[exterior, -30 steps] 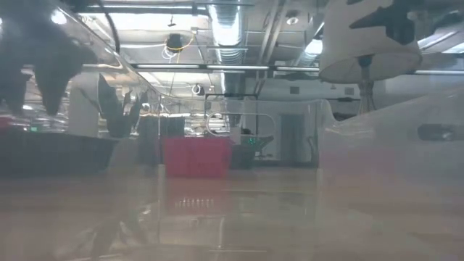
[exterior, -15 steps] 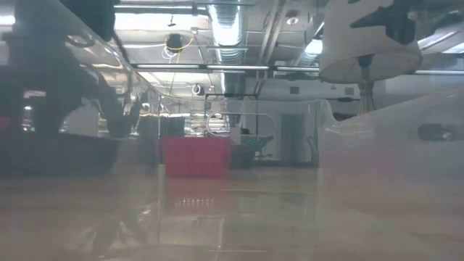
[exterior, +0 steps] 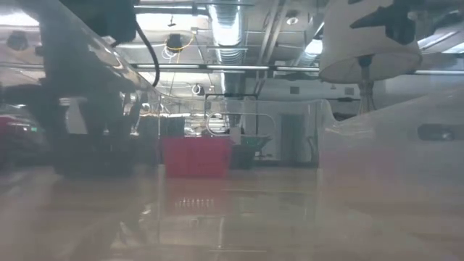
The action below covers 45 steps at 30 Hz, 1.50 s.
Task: Stack baskets by color
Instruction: Move the bottom black bin from the left to the right of the table
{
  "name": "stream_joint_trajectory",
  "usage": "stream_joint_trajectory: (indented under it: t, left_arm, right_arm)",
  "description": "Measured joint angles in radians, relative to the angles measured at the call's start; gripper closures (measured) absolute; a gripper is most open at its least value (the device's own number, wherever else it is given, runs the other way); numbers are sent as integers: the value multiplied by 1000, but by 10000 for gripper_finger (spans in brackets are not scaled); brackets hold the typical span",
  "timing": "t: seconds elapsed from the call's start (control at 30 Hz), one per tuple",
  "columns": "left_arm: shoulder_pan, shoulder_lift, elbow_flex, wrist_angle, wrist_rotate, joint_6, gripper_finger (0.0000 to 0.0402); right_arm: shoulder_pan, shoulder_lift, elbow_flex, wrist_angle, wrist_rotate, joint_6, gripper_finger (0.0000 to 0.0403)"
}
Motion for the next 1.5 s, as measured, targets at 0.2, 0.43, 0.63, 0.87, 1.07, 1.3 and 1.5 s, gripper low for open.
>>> stream_joint_trajectory:
  t: [0.2,0.43,0.63,0.87,1.07,1.3,1.5]
  left_arm:
    - [75,0,0,54,-37,113,129]
    - [151,0,0,147,-58,258,129]
    - [200,-32,14,116,20,265,129]
    - [102,-139,142,75,315,234,129]
    - [-150,-133,176,55,328,-22,129]
    - [-354,-81,166,41,-12,-484,129]
    - [-382,44,168,248,-41,-444,129]
  right_arm:
    - [0,0,0,0,0,-20,176]
    - [0,0,0,-9,0,-26,176]
    - [0,0,0,-16,0,-37,176]
    - [0,0,0,-32,0,-49,176]
    - [0,2,0,-31,0,-49,176]
    - [-3,3,0,-41,0,-49,176]
    - [0,3,0,-45,0,-48,176]
